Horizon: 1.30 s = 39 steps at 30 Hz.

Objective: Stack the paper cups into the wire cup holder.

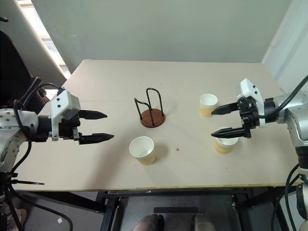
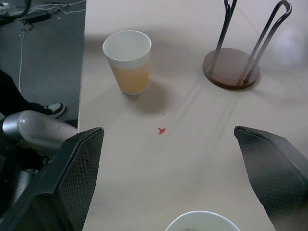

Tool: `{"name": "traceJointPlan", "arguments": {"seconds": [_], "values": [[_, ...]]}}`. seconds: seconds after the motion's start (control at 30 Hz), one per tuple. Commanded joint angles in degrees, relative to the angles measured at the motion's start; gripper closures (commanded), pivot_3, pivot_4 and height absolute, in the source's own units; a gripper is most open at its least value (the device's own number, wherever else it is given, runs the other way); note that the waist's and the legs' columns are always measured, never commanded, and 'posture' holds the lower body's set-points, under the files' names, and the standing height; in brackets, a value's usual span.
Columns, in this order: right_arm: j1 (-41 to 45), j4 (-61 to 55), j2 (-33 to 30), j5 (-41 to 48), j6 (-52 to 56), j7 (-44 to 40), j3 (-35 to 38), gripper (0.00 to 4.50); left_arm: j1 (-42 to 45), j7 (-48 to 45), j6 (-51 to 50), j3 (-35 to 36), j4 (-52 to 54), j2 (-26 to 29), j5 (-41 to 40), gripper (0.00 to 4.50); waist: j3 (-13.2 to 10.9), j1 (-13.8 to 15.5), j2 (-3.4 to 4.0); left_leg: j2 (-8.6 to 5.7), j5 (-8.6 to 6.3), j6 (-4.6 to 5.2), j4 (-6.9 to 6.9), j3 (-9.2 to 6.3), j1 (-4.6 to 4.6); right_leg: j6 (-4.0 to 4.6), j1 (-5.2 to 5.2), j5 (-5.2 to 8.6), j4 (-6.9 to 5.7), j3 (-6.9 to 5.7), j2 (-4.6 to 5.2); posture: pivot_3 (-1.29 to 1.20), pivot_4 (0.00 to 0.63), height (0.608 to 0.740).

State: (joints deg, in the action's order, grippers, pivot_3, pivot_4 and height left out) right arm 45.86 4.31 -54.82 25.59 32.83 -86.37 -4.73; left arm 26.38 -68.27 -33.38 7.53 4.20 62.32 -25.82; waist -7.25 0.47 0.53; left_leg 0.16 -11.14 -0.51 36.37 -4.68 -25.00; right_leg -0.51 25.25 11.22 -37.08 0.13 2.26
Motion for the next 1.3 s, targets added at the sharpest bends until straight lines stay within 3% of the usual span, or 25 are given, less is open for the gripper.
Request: {"name": "traceJointPlan", "arguments": {"seconds": [0.03,0.23,0.4,0.57,0.67,0.83,1.1,1.2,1.3], "values": [[1.38,-0.31,-0.93,0.15,-0.78,-0.39,1.69,0.0,0.42,1.22,0.82,2.12,0.86,0.09,0.05,0.02,0.0,0.0,0.0,0.0,0.0,0.0,0.0,0.0,0.0,0.0,0.0,0.0,0.0,0.0,0.0,0.0,0.15,0.74],[1.31,-0.89,-0.92,0.45,-0.45,-0.31,1.86,0.0,5.71,6.49,2.98,0.31,-4.2,-3.09,3.49,0.02,0.0,0.17,0.0,0.0,0.06,0.03,0.02,0.0,0.0,-0.01,-0.02,-0.02,-0.02,-0.01,0.0,0.0,0.15,0.74],[0.59,-2.22,-1.1,1.0,0.1,0.08,2.28,0.0,13.1,13.73,5.44,-4.7,-11.83,-9.43,10.28,0.02,0.0,0.28,0.01,-0.03,0.17,0.09,0.04,0.02,0.06,-0.04,-0.13,-0.13,-0.01,-0.01,0.05,0.0,0.15,0.74],[-0.09,-6.57,-0.36,2.97,1.78,2.19,3.91,0.0,22.19,23.21,6.81,-8.16,-24.29,-22.83,14.53,0.02,0.0,0.75,0.0,-0.09,0.25,0.22,0.2,0.03,0.04,-0.18,-0.29,-0.28,0.08,-0.03,0.11,0.0,0.15,0.74],[2.11,-6.47,3.81,1.14,0.47,10.26,5.12,0.0,27.08,29.32,7.54,-8.14,-33.13,-28.32,17.09,0.02,-0.01,0.49,-0.02,-0.09,0.24,0.27,0.36,0.06,0.04,-0.75,-0.39,-0.64,0.14,-0.03,0.12,0.0,0.15,0.74],[3.65,-6.5,7.01,-1.16,1.2,18.49,5.21,0.0,31.0,31.41,10.31,-10.08,-40.31,-30.9,20.73,0.02,-0.01,0.06,-0.02,-0.1,0.23,0.33,0.4,0.07,0.08,-0.9,-0.38,-0.78,0.22,0.02,0.11,0.0,0.15,0.74],[2.31,-8.95,6.21,-0.58,1.6,20.42,5.66,0.0,32.73,31.93,12.91,-9.34,-45.1,-33.05,21.53,0.02,-0.02,0.66,-0.02,-0.13,0.25,0.29,0.51,0.13,-0.05,-0.97,-0.38,-0.72,0.31,0.01,0.1,0.0,0.15,0.74],[1.82,-9.52,5.79,-0.42,1.85,20.81,5.98,0.0,32.83,32.02,13.35,-8.75,-45.27,-33.9,21.0,0.57,-0.02,1.0,-0.02,-0.16,0.25,0.28,0.58,0.13,-0.07,-1.0,-0.42,-0.71,0.31,0.02,0.1,0.0,0.15,0.74],[1.51,-9.39,5.71,-0.71,1.5,21.19,5.95,0.0,32.99,32.0,13.94,-8.26,-46.02,-34.48,20.83,1.56,-0.02,1.12,-0.02,-0.17,0.25,0.29,0.65,0.13,-0.08,-1.02,-0.44,-0.72,0.31,0.04,0.11,0.0,0.15,0.74]]}}
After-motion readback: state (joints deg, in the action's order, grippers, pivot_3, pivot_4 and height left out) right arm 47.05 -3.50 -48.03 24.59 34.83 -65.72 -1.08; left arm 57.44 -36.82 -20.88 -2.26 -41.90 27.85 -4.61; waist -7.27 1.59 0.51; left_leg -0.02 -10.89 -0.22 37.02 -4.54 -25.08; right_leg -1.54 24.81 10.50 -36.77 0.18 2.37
